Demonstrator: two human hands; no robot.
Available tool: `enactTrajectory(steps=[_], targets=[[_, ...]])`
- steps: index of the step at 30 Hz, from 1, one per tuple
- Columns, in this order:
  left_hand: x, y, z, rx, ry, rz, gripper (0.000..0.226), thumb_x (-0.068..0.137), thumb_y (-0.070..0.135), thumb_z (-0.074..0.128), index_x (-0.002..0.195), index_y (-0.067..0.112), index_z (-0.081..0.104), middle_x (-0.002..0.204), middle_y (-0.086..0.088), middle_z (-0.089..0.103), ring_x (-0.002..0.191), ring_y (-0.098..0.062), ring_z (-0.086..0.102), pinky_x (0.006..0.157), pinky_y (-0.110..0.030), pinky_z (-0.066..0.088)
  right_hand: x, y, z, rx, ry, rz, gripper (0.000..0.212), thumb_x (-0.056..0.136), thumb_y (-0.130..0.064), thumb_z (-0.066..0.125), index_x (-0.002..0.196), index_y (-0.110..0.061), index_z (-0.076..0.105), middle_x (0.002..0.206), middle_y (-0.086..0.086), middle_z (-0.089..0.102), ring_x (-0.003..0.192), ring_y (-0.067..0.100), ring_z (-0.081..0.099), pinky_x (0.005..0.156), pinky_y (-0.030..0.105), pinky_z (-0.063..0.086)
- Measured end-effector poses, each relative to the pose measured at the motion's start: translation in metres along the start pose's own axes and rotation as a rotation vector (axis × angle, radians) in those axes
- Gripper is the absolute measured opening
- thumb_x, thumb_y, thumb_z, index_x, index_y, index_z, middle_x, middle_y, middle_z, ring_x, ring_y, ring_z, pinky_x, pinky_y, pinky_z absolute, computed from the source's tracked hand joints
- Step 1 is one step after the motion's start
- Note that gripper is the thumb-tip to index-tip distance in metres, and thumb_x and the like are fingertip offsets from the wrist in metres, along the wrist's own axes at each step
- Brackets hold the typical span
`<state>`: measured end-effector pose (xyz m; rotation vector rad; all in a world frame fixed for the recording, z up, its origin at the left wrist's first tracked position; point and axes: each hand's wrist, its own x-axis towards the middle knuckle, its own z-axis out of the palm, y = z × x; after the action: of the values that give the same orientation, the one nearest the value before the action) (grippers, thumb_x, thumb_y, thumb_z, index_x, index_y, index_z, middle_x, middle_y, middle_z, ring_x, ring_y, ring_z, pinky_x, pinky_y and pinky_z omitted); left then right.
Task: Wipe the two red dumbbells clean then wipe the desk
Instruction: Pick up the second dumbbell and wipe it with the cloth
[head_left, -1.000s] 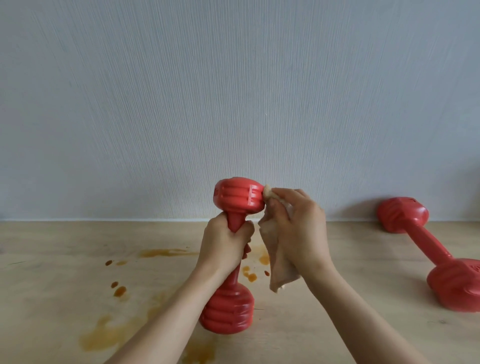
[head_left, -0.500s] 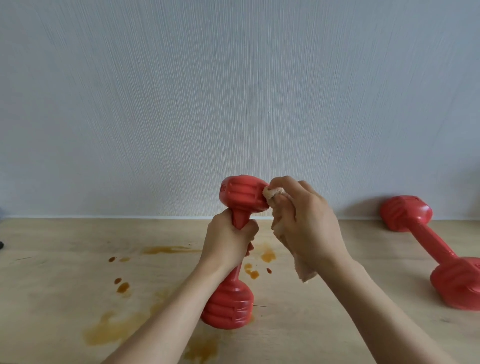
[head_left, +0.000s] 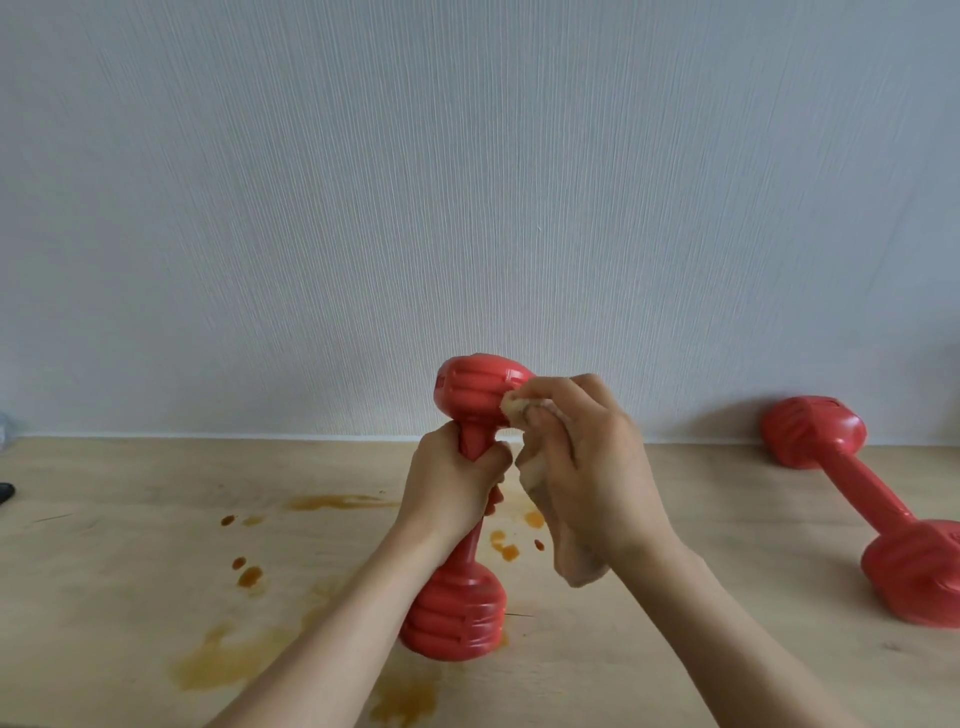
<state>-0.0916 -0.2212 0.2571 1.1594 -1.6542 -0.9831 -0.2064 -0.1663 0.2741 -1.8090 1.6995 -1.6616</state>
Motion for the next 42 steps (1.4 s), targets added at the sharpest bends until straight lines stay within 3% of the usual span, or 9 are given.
enactTrajectory(steps=[12,15,19,22,25,30,36,38,42], targets=[[-0.001,0.001,0.0,-0.03,-0.001,0.004,0.011,0.082,0.005,0.057,0.071,0.007,0.058,0.048,-0.005,0.054,0.037,-0.011,0.05,0.043,-0.021,0.042,0.003,0.0,0.0,0.018,0.015,-0.022,0.02,0.094,-0.016,0.049,0.095,-0.027,0.066,0.096,-0.01,0.055,0.075,0.011,0.063,0.07,0.04,0.054],[-0.001,0.0,-0.002,-0.068,0.007,-0.001,0.014,0.082,0.004,0.058,0.069,0.008,0.057,0.048,-0.006,0.053,0.038,-0.012,0.05,0.042,-0.022,0.042,0.005,0.011,-0.003,0.014,-0.008,0.033,0.031,0.094,-0.014,0.051,0.083,-0.042,0.058,0.093,-0.013,0.056,0.077,0.005,0.062,0.073,0.035,0.053],[-0.003,0.001,-0.005,-0.084,-0.007,0.0,0.018,0.083,0.004,0.06,0.066,0.009,0.057,0.046,-0.004,0.052,0.038,-0.011,0.05,0.042,-0.021,0.042,0.009,0.016,-0.008,-0.039,0.054,0.047,0.026,0.093,-0.011,0.052,0.086,-0.035,0.059,0.092,-0.016,0.056,0.08,-0.001,0.06,0.074,0.023,0.049],[-0.001,0.002,-0.005,-0.098,-0.011,-0.016,0.019,0.084,0.006,0.058,0.065,0.009,0.056,0.047,-0.004,0.053,0.038,-0.012,0.05,0.043,-0.022,0.042,0.009,0.002,-0.011,-0.008,0.154,-0.129,0.024,0.093,-0.01,0.052,0.09,-0.032,0.061,0.099,-0.014,0.056,0.087,0.0,0.059,0.075,0.01,0.044],[-0.001,0.004,-0.002,-0.118,-0.011,-0.025,0.021,0.084,0.004,0.054,0.064,0.008,0.054,0.047,-0.004,0.052,0.037,-0.01,0.048,0.04,-0.02,0.04,0.0,-0.001,0.005,-0.143,0.094,-0.368,0.019,0.089,-0.007,0.054,0.098,-0.017,0.066,0.11,-0.005,0.058,0.1,0.017,0.056,0.082,0.023,0.045],[-0.004,0.004,0.001,-0.159,-0.034,-0.021,0.025,0.084,0.001,0.054,0.06,0.008,0.053,0.045,-0.004,0.048,0.037,-0.013,0.047,0.04,-0.021,0.039,0.004,0.01,0.011,0.129,0.126,-0.054,0.017,0.085,-0.012,0.048,0.089,-0.026,0.058,0.094,-0.011,0.059,0.087,-0.003,0.056,0.072,0.008,0.04],[-0.005,0.003,-0.001,-0.181,-0.089,-0.008,0.025,0.082,-0.002,0.054,0.058,0.006,0.05,0.044,-0.004,0.047,0.038,-0.014,0.046,0.041,-0.022,0.039,0.016,0.025,0.012,0.219,0.075,0.202,0.015,0.095,-0.01,0.05,0.093,-0.017,0.063,0.08,-0.002,0.068,0.08,0.017,0.065,0.077,0.044,0.053],[-0.005,0.005,0.0,-0.163,-0.105,0.002,0.025,0.082,-0.002,0.054,0.059,0.005,0.051,0.043,-0.002,0.047,0.038,-0.014,0.046,0.041,-0.022,0.039,0.017,0.026,0.008,0.227,0.096,0.215,0.014,0.094,-0.01,0.051,0.094,-0.015,0.064,0.081,-0.002,0.068,0.08,0.017,0.065,0.078,0.047,0.052],[-0.001,0.004,-0.002,-0.177,-0.042,-0.028,0.028,0.082,0.0,0.051,0.055,0.008,0.052,0.042,-0.004,0.048,0.036,-0.014,0.046,0.041,-0.021,0.038,0.001,0.002,0.008,0.132,0.133,-0.021,0.013,0.09,-0.011,0.057,0.095,-0.019,0.066,0.093,-0.006,0.069,0.088,0.003,0.063,0.079,0.02,0.05]])
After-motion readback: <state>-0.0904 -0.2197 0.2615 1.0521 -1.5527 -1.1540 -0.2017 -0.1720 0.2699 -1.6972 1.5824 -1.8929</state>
